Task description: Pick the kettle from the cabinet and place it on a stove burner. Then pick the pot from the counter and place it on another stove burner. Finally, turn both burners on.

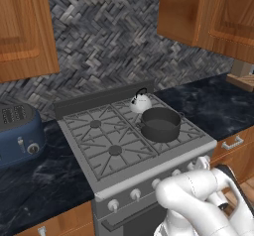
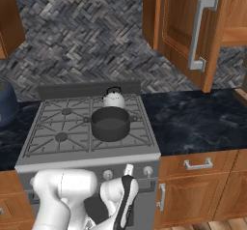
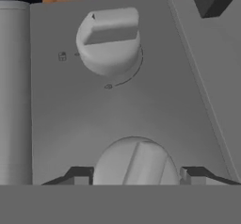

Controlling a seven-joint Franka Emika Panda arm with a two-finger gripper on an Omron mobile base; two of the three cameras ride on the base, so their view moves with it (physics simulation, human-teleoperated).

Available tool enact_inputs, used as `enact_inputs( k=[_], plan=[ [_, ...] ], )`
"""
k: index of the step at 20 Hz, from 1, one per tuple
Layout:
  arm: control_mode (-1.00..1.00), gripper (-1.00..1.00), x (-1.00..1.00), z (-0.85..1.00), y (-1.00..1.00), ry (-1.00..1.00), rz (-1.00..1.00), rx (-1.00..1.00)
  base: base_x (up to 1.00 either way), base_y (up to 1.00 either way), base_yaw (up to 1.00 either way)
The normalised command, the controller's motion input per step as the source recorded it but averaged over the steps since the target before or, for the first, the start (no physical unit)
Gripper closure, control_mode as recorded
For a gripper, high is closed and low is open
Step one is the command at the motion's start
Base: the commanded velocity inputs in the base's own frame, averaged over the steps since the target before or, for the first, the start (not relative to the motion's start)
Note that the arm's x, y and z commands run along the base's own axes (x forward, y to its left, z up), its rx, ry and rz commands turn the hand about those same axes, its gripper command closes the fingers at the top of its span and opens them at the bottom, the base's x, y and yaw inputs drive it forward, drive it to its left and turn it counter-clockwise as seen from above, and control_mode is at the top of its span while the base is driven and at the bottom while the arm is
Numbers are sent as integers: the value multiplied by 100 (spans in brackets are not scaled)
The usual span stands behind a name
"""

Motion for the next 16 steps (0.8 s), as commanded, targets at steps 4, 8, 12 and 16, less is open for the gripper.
enact_inputs(
  k=[4, 8, 12, 16],
  plan=[
    [-100, 100, 0, 0, 0, 3, 0, -1, 0, 0, 0],
    [-100, -100, 0, 0, 0, 1, 3, 0, 0, 0, 0],
    [-100, -100, 0, 0, 0, 0, 2, 0, 0, 0, 0],
    [-100, -100, -14, 1, 0, 0, 0, 0, 0, 0, 0]
  ],
)
